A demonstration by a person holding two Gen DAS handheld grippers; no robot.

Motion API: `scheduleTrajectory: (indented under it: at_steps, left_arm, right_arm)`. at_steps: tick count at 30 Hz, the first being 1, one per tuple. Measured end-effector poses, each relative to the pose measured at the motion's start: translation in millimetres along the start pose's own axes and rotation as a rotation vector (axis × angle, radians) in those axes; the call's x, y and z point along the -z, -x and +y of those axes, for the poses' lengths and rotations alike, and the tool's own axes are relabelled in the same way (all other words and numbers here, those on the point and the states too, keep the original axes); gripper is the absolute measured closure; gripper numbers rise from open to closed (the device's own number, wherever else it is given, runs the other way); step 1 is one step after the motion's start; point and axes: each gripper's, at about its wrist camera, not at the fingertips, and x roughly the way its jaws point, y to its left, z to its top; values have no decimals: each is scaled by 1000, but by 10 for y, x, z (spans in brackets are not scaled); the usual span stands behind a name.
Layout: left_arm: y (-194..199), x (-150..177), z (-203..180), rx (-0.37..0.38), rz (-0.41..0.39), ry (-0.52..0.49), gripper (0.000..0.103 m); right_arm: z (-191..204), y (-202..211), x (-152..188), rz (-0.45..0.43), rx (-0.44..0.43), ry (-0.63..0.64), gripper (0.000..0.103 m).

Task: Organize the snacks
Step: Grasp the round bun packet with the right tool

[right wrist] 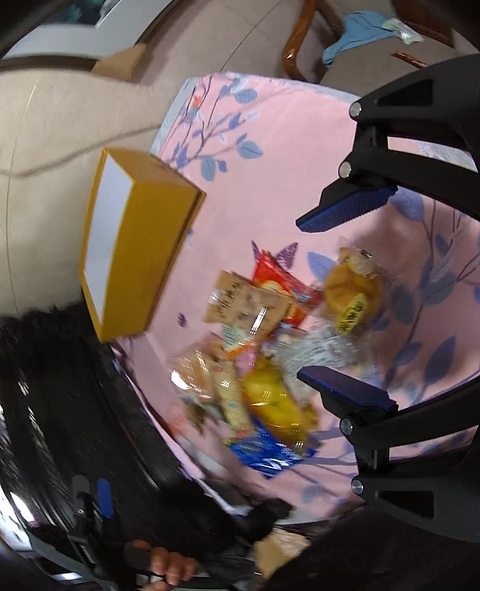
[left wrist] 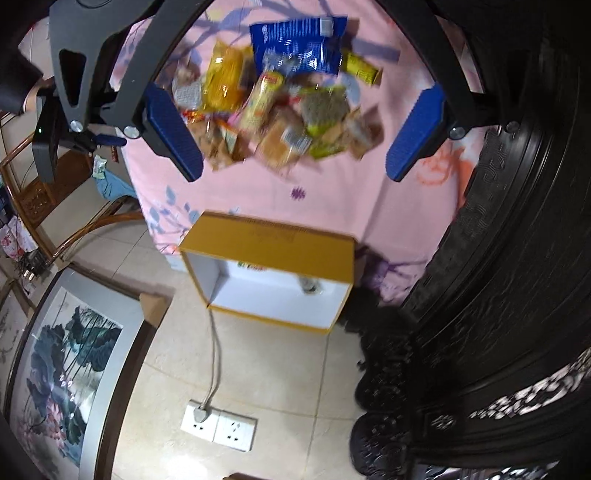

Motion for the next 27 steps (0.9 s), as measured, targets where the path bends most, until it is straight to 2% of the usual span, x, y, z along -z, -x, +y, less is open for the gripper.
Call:
scheduleTrajectory:
  at_steps: [4, 13, 16, 21, 22, 23, 27]
  left_arm:
    - [114, 161, -15, -26, 20, 12, 2]
    - [302, 444, -99, -131, 70, 28, 2]
    - [377, 548, -113, -183, 84, 35, 2]
    - [444, 696, -103, -251, 112, 62, 2]
    - [451, 726, -97, -262, 118, 67, 2]
    - [451, 747, -93, -271, 122, 70, 2]
    - [424, 889, -84, -294, 156, 59, 2]
  right_arm:
    - [23, -133, 54, 46, -47, 123, 28]
    - [169, -561, 254, 213, -160, 574, 28]
    - [133, -660, 245, 231, -189, 651, 28]
    - [63, -931, 204, 270, -235, 732, 29]
    - [50, -982, 196, 288, -255, 735, 42]
    - [41, -1008, 195, 307, -269, 726, 47]
    - [-32, -941, 171, 307, -246, 642, 48]
